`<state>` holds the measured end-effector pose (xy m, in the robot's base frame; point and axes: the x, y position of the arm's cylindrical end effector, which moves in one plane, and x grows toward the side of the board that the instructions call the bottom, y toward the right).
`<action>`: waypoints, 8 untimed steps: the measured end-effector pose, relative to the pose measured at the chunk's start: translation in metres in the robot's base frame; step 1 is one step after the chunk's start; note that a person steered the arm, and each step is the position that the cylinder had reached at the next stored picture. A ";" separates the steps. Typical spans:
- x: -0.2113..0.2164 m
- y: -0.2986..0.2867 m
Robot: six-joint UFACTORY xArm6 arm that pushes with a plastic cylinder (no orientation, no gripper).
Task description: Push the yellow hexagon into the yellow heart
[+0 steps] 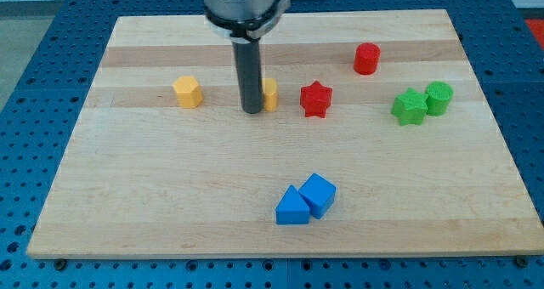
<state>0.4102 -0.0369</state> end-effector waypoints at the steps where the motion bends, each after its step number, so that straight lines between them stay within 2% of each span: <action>1: 0.004 -0.005; 4: 0.021 -0.160; 6: -0.030 -0.165; 8: -0.031 -0.113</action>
<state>0.3795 -0.1497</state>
